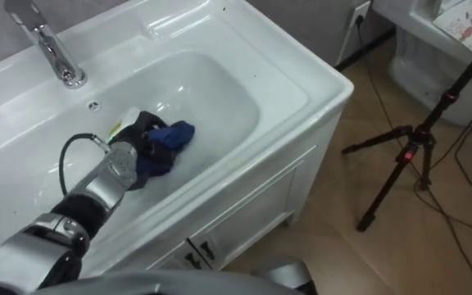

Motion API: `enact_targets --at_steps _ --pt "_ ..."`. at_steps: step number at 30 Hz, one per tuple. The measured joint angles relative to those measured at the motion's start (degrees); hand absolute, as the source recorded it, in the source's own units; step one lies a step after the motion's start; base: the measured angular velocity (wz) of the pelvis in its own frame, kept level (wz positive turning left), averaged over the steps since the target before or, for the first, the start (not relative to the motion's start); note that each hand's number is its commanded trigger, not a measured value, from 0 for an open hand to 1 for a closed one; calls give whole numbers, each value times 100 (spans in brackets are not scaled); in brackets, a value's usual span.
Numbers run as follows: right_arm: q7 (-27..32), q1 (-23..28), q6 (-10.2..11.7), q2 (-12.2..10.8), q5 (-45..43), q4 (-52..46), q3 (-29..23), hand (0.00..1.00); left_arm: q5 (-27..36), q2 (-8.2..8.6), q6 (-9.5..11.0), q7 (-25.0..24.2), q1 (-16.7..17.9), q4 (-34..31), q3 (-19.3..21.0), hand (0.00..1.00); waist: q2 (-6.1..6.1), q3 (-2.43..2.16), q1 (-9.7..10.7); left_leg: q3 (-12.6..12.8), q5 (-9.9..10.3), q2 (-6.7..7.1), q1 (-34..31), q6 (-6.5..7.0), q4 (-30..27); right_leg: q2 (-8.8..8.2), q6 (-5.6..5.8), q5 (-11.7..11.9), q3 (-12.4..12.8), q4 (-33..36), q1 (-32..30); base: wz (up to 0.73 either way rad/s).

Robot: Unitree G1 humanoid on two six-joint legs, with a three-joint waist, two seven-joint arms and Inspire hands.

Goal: Wipe basin

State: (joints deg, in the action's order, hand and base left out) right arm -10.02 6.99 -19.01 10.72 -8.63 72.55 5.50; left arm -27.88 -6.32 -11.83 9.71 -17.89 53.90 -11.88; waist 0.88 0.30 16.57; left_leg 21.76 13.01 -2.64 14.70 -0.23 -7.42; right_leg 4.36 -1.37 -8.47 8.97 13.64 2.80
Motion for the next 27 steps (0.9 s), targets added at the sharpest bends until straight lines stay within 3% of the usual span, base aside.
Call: enact_targets --at_steps 2,4,8,12,14,21,27 --pt "-1 52 -44 -5 -5 -98 -5 0 -2 -42 0 15 35 27 218 100 -7 -3 -54 -67 93 -42 -9 4 6 34 -8 22 -60 -5 2 8" --pt "-16 137 -58 -42 -58 -136 -10 0 -10 -65 17 49 121 82 454 100 -92 -61 -210 -85 98 -62 -9 -3 5 39 -22 43 -105 -6 29 3" --pt "-2 154 -107 -56 -281 -131 -74 0 -46 -63 63 152 235 79 534 100 -91 -104 -286 -160 100 -64 -3 -5 4 42 -28 92 -115 -101 134 4" --pt "-3 157 -113 -60 -296 -125 -131 0 -46 -74 80 243 281 82 562 100 -60 -105 -316 -165 100 -82 15 -9 6 54 -45 109 -123 -110 185 1" --pt "11 185 -117 -63 -296 -127 -233 0 -135 -82 81 218 373 76 625 100 1 -92 -451 -192 108 -91 97 -23 25 75 -57 114 -135 -126 240 -12" --pt "-75 16 -215 -45 -430 -134 -495 0 -935 -92 93 256 409 62 1257 100 43 -110 -718 -445 107 -76 39 -25 57 47 -81 93 -302 -141 227 8" --pt "-52 -74 -218 55 -680 -150 -554 0 -1295 -123 94 582 499 59 1419 100 178 -143 -1158 -763 88 -78 43 -45 5 7 -126 70 -554 -278 386 21"
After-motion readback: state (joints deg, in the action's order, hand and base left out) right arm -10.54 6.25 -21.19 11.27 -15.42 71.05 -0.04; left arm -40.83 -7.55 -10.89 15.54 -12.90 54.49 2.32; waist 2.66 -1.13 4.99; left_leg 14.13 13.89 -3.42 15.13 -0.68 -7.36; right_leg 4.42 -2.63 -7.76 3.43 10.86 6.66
